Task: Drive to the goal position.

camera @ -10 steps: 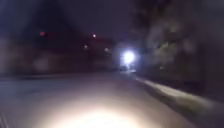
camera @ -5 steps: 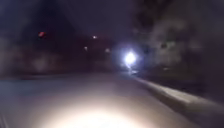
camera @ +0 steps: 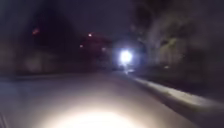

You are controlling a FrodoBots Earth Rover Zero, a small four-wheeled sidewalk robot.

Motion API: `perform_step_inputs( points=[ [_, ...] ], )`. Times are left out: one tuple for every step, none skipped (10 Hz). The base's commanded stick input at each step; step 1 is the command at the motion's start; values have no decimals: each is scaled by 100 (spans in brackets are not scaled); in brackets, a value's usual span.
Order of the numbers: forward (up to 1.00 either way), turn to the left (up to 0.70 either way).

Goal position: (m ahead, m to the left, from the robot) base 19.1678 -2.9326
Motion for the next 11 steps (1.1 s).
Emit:
perform_step_inputs(
  points=[
    [70, -35],
    [70, -35],
    [70, -35],
    [70, -35],
    [70, -27],
    [70, -8],
    [70, 0],
    [70, 0],
    [70, 0],
    [70, 0],
    [70, 0]
  ],
)
